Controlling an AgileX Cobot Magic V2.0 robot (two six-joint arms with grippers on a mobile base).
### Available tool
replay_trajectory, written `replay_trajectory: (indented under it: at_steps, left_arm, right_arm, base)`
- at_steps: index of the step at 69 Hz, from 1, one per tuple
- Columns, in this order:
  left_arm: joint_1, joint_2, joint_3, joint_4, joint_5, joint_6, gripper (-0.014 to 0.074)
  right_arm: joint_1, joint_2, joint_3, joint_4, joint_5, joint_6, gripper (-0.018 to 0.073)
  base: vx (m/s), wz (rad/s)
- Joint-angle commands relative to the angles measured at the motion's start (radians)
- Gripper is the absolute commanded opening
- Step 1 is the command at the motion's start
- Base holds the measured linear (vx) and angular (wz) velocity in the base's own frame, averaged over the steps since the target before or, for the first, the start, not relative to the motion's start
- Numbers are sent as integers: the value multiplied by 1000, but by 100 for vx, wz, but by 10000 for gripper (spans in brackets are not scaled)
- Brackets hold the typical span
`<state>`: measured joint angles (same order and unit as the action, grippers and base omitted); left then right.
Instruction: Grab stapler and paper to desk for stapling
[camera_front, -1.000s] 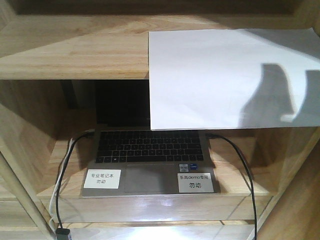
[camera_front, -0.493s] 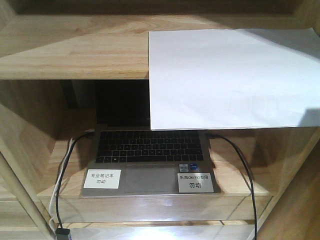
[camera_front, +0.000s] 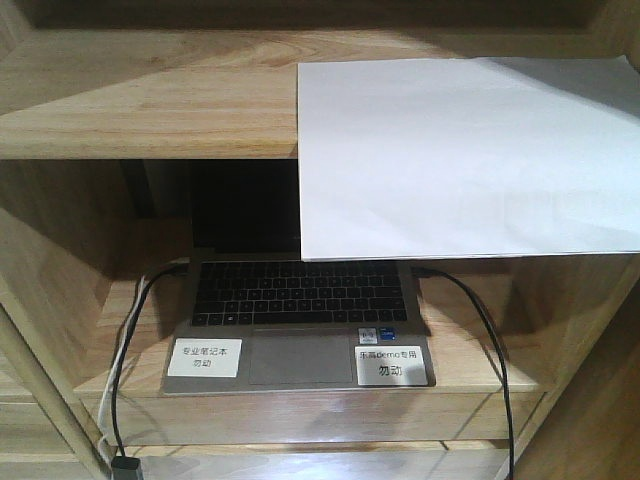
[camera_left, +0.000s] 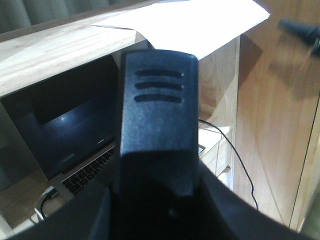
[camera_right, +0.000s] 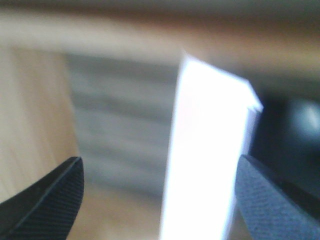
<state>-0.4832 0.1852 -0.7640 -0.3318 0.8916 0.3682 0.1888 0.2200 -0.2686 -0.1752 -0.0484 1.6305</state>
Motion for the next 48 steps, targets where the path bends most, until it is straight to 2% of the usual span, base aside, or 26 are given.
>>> replay_trajectory:
  at_steps: [1, 11, 18, 34, 48]
  left_arm:
    - [-5, 16, -26, -27, -112, 0, -6]
    - [-5, 16, -26, -27, -112, 0, -6]
    - [-5, 16, -26, -27, -112, 0, -6]
    - [-5, 16, -26, -27, -112, 0, -6]
    - [-5, 16, -26, -27, -112, 0, -6]
  right_arm:
    - [85, 11, 2, -27, -68, -11, 580]
    - [181, 37, 46, -25, -87, -11, 580]
    - [193, 95, 78, -27, -181, -19, 580]
    - [193, 312, 115, -20, -561, -104, 580]
    - [193, 526, 115, -19, -918, -254, 580]
  base:
    - [0, 0]
    - [0, 0]
    - [0, 0]
    - [0, 0]
    - [0, 0]
